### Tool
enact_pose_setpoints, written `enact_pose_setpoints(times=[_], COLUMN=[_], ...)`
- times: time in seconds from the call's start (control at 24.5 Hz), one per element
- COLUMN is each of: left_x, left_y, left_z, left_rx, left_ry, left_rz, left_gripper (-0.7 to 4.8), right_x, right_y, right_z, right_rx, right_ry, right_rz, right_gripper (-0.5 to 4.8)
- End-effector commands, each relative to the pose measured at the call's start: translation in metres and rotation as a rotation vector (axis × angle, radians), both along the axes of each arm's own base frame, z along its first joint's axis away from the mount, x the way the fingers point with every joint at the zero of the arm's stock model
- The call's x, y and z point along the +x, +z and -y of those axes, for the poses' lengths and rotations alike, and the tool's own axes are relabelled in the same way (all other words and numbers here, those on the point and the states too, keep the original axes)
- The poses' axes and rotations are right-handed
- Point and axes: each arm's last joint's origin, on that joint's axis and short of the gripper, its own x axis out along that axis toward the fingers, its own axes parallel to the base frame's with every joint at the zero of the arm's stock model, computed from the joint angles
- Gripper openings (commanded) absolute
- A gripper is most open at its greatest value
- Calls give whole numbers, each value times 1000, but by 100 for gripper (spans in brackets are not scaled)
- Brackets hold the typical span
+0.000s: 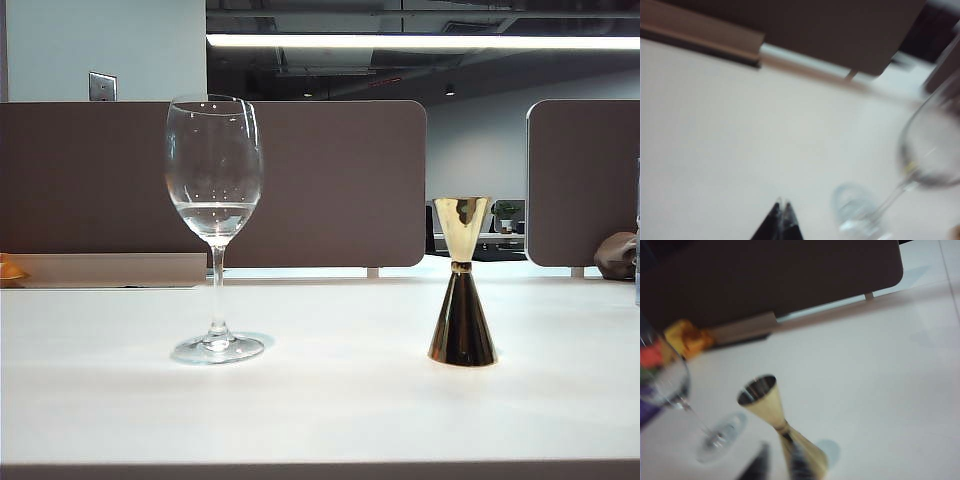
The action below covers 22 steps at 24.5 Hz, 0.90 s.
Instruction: Pick up the jigger and pour the water inside into the glass.
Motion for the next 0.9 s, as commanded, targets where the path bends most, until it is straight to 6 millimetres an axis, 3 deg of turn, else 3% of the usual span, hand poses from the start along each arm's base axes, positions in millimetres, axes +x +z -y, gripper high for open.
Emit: enact_pose_setpoints(times=[0.04,0.2,0.24,0.33,0.41,0.53,0.65,0.73,0.9], left_x=[-3,-12,-15,-18,-23,-30,-50,-62,-61], left_y=[26,50,55,61,72,93,132,147,160], left_z=[2,0,0,0,2,3,4,2,1], left_rx=[-164,-221,-225,-217,-193,-120,157,274,263], left_ry=[-73,-48,-42,-60,-100,-122,-36,58,76], left_rz=[208,472,526,584,612,635,541,450,330], left_gripper=[-2,-1,-1,-1,-1,-4,-4,-4,-4], right_x=[0,-2,-3,-4,-6,-12,-28,-40,-51], right_y=[5,19,23,26,34,51,82,100,108], right_z=[0,0,0,0,0,1,3,5,6], right_rx=[114,135,139,137,137,121,-14,-122,-204], right_ry=[3,11,16,33,41,35,19,7,15], right_rz=[15,162,194,198,213,217,219,237,179], right_gripper=[116,100,61,48,-8,-9,-9,-9,-9])
